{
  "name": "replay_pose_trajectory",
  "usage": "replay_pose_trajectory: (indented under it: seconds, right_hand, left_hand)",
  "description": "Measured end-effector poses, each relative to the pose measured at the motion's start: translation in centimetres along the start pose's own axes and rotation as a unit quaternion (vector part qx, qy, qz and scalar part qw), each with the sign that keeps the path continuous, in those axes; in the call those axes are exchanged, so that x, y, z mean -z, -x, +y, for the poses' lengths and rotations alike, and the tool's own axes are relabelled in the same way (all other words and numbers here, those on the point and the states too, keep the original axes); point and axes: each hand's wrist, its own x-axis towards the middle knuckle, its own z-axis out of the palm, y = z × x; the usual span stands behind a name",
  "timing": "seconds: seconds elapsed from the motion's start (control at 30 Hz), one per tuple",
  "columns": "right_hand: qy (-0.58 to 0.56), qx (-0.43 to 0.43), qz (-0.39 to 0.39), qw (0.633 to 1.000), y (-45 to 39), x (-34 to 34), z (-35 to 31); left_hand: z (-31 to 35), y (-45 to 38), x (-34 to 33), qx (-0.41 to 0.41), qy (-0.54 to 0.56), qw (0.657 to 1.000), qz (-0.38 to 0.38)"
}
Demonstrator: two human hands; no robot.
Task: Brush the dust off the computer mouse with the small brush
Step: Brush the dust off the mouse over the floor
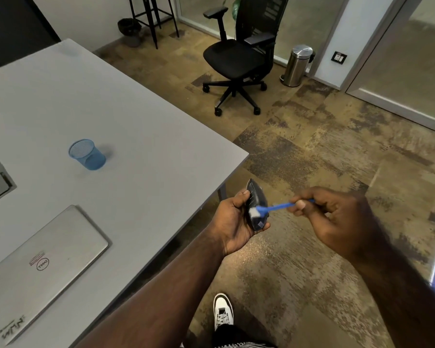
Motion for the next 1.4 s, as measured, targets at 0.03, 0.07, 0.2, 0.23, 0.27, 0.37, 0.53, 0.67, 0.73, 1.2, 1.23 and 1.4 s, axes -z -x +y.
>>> replay_pose_trajectory:
  seconds: [0.03, 0.07, 0.2, 0.23, 0.27, 0.37, 0.53, 0.67, 0.73, 1.2, 1.23, 1.4]
  right_hand:
    - [0.0, 0.0, -0.015, 1.0, 0.1, -0.1, 0.0]
    - [0.004, -0.005, -0.015, 1.0, 0.1, -0.2, 0.2]
    - [0.019, -0.035, 0.063, 0.997, -0.1, -0.6, 0.4]
    - [0.025, -0.035, 0.076, 0.996, -0.2, -0.6, 0.4]
    - [0.03, -0.03, 0.078, 0.996, -0.3, -0.5, 0.4]
    - [0.01, -0.001, 0.021, 1.0, -0.2, -0.1, 0.1]
    - [0.017, 0.003, 0.026, 1.0, 0.0, -0.4, 0.5]
    - [0.022, -0.027, 0.065, 0.997, 0.1, -0.4, 0.9]
    - [-0.004, -0.017, 0.028, 0.999, 0.3, -0.1, 0.7]
    - [-0.028, -0.016, 0.002, 0.999, 0.8, -0.2, 1.4]
    - [-0.02, -0.019, 0.015, 1.0, 0.8, -0.3, 1.6]
    - [0.009, -0.049, 0.085, 0.995, 0.7, -1.0, 1.6]
  left_hand:
    - [-0.1, 0.0, 0.0, -0.003, 0.003, 1.0, 0.001]
    - [-0.1, 0.0, -0.1, -0.005, 0.005, 1.0, 0.002]
    - [0.0, 0.2, 0.0, 0.006, 0.0, 1.0, -0.004]
    - [0.0, 0.2, 0.0, 0.008, -0.003, 1.0, -0.005]
    - [0.0, 0.3, 0.0, 0.008, -0.006, 1.0, -0.005]
    - [-0.1, 0.3, 0.0, 0.005, -0.008, 1.0, -0.004]
    - [-0.1, 0.2, -0.1, 0.004, 0.001, 1.0, -0.001]
    - [0.1, 0.2, 0.1, 0.015, 0.018, 1.0, -0.002]
    - [0.1, 0.2, 0.2, 0.017, 0.037, 0.999, -0.002]
    - [0.0, 0.1, 0.4, -0.036, 0.137, 0.99, -0.018]
    - [0.0, 0.1, 0.4, -0.033, 0.127, 0.991, -0.018]
    - [0.2, 0.1, 0.7, -0.018, 0.097, 0.994, -0.042]
